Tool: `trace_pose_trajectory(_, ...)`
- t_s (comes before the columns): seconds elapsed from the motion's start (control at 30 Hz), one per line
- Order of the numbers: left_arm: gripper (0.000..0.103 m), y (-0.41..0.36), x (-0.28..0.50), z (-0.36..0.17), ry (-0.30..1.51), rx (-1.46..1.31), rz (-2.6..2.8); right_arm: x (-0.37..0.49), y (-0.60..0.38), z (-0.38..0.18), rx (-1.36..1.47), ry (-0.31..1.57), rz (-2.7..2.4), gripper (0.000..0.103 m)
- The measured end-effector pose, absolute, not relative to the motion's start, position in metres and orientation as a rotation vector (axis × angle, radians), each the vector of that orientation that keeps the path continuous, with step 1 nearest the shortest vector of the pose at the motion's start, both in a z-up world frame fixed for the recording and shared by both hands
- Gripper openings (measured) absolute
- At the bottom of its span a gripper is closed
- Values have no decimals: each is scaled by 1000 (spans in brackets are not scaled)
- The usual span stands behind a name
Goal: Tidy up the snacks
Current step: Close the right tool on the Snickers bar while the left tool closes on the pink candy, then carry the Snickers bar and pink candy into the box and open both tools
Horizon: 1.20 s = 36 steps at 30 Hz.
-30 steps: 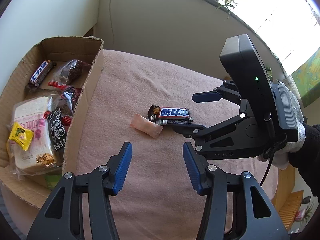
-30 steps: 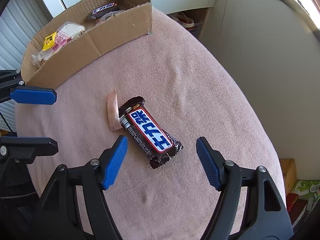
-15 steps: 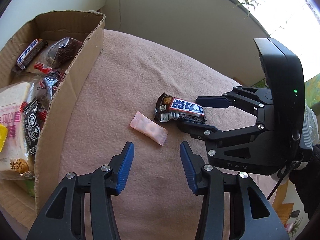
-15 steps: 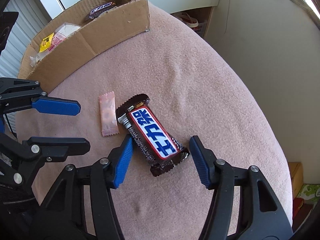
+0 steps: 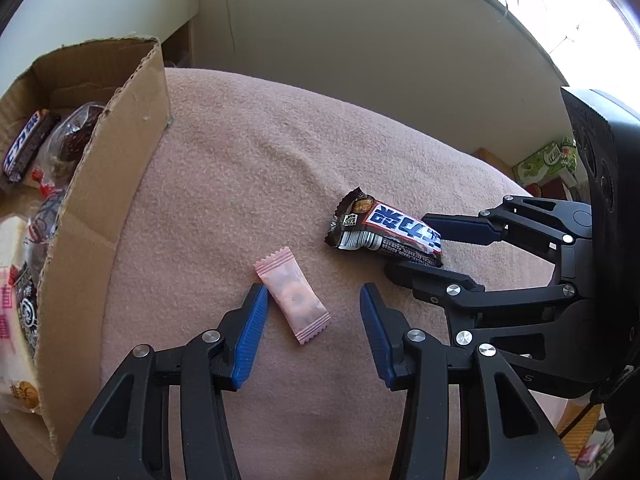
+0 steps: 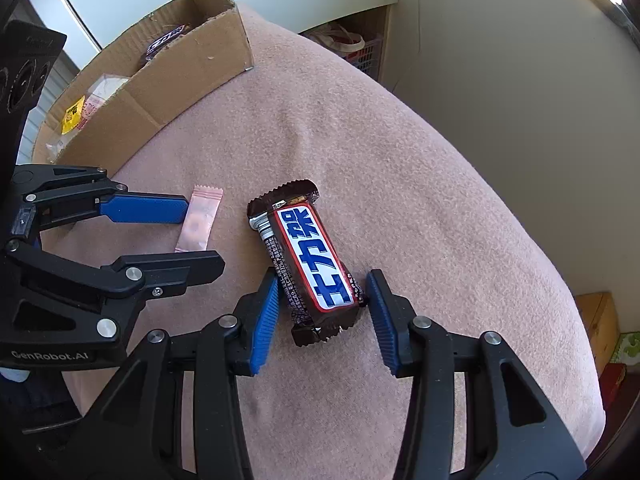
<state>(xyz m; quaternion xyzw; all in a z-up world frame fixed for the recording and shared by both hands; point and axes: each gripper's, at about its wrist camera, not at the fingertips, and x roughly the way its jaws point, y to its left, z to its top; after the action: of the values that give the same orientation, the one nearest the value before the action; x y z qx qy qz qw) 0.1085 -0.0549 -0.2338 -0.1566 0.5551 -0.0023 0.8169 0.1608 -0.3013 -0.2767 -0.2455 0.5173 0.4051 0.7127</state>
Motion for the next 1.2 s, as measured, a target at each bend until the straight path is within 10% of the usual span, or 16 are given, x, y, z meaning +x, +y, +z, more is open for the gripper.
trace_pose_trajectory(0.33, 18, -87, 114, -243, 1117, -65, 36, 164, -306, -281, -506, 1162, 837, 44)
trace_pose_trajectory(1.2, 18, -20, 80, -197, 1073, -242, -21, 148, -312, -274, -324, 1153, 743, 33)
